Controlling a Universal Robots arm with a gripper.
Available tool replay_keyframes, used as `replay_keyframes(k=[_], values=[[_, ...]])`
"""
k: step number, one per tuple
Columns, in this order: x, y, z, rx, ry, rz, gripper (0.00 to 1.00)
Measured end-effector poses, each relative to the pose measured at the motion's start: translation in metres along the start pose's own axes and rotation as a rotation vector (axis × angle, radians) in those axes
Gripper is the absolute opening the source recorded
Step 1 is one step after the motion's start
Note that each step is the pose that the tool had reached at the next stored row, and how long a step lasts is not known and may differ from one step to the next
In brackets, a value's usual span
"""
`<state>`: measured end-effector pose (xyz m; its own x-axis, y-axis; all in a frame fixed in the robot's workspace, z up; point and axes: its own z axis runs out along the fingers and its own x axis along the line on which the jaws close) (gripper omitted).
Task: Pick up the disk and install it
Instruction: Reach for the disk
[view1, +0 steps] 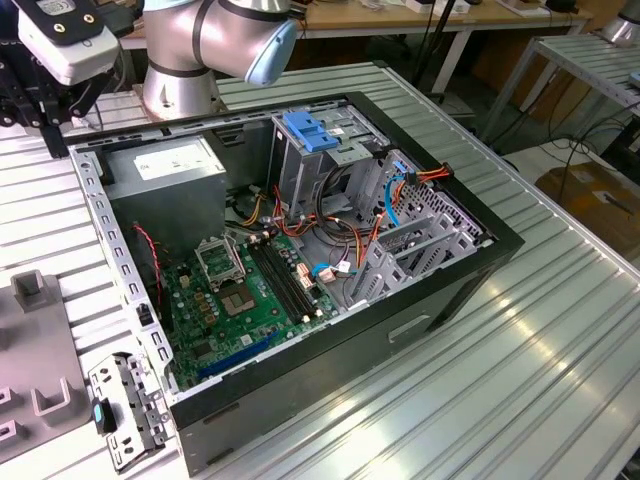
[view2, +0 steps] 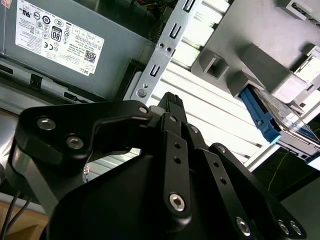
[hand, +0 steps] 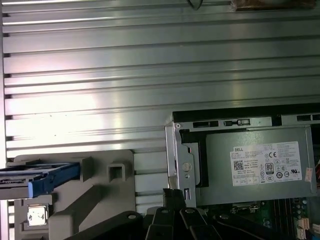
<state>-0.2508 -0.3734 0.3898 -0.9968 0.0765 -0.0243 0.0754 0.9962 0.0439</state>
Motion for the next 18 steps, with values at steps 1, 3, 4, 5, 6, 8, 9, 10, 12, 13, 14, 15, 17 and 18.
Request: replay_keyframes(k=[1,3,4,5,6,8,9,10,12,13,14,15,17,18], values=[[0.0000,0.0000,0.0000,0.0000,0.0000,0.000,0.11],[0.0015,-0.0001,-0.0001,0.0001,0.0001,0.000,0.11],[0.0044,-0.0003,-0.0001,0.0000,0.0000,0.000,0.11],[0.0088,-0.0007,-0.0003,0.0000,0.0000,0.000,0.11],[0.0131,-0.0010,-0.0004,0.0000,0.0000,0.000,0.11],[0.0192,-0.0015,-0.0006,0.0001,0.0000,0.000,0.11],[0.0239,-0.0018,-0.0007,0.0001,0.0000,0.000,0.11],[0.0272,-0.0020,-0.0008,0.0001,0.0000,0.000,0.11],[0.0353,-0.0026,-0.0009,0.0000,0.0000,0.000,0.11],[0.0391,-0.0028,-0.0010,0.0000,0.0000,0.000,0.11],[0.0446,-0.0031,-0.0012,0.0000,0.0000,0.000,0.11],[0.0472,-0.0033,-0.0012,0.0000,0.0000,0.000,0.11],[0.0481,-0.0033,-0.0012,0.0000,0.0000,0.000,0.11],[0.0482,-0.0034,-0.0012,0.0000,0.0000,0.000,0.11]])
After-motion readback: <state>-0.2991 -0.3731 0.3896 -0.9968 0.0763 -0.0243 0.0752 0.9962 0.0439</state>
